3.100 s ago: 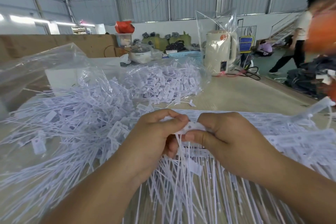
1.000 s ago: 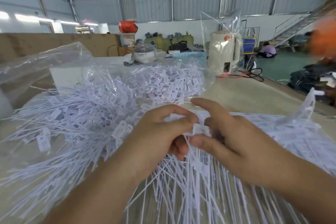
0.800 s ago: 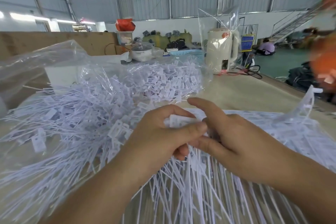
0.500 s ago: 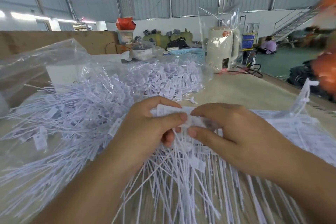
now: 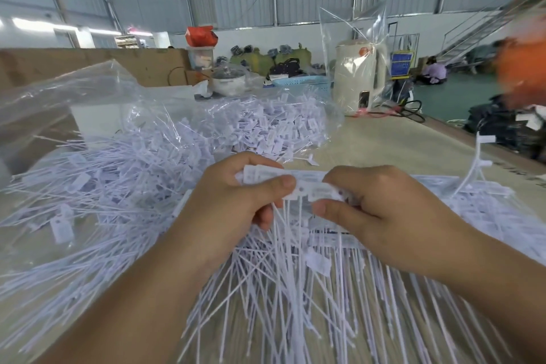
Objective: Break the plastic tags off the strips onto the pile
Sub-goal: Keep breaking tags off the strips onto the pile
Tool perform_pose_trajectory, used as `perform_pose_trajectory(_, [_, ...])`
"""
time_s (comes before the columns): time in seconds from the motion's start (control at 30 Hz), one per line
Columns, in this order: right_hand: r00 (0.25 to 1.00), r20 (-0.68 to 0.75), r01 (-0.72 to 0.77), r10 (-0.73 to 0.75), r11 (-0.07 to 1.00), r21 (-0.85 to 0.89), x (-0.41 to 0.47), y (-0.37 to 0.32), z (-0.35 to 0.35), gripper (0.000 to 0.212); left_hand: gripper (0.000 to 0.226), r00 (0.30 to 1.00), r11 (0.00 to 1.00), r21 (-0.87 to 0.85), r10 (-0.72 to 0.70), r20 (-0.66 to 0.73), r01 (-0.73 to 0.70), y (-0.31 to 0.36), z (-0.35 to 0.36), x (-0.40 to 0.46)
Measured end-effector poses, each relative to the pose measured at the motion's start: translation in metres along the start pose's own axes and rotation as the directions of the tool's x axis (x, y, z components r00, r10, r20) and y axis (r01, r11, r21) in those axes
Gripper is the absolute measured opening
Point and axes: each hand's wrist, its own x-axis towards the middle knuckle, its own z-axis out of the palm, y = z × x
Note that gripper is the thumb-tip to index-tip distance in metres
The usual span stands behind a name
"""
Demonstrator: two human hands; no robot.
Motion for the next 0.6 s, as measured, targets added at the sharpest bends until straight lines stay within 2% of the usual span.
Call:
perform_pose_trajectory(0.13, [0.98,-0.198,0.009,0.008,0.996,0.084,0.001,-0.006,0.004,0.034,0.008,0.996,0.972,-0.236,-0.028,-0.08,0.009,0.004,0.01,-0.002])
perform_pose_trajectory(0.27, [0.939,-0.342,0.029,0.02,0.99,0.138,0.0,-0.016,0.011,0.037,0.008,0.988,0.935,-0.352,-0.024,-0.152,-0.032,0.006,0.022,-0.007])
perform_pose_trajectory(0.4, [0.846,-0.513,-0.015,0.146,0.968,0.25,0.002,-0.006,-0.001,0.035,0.003,0.943,0.853,-0.52,-0.145,-0.299,-0.034,0.007,-0.001,0.004])
perform_pose_trajectory(0.43, [0.842,-0.516,-0.018,0.157,0.964,0.264,0.002,-0.002,-0.005,0.033,0.004,0.93,0.86,-0.509,-0.159,-0.333,-0.036,0.008,-0.01,0.007])
perform_pose_trajectory(0.5, [0.898,-0.42,-0.009,0.129,0.961,0.277,0.001,0.001,-0.007,0.029,0.006,0.947,0.933,-0.36,-0.118,-0.299,0.003,0.007,-0.018,0.01])
perform_pose_trajectory(0.57, [0.971,-0.234,0.013,0.045,0.97,0.242,-0.001,0.0,-0.001,0.031,0.008,0.991,0.986,-0.163,-0.055,-0.125,0.034,0.005,-0.008,0.005])
perform_pose_trajectory(0.6, [0.99,-0.142,0.038,-0.009,0.977,0.207,-0.001,-0.001,0.004,0.041,0.008,0.999,0.994,-0.099,-0.042,-0.035,0.038,0.003,-0.001,0.001])
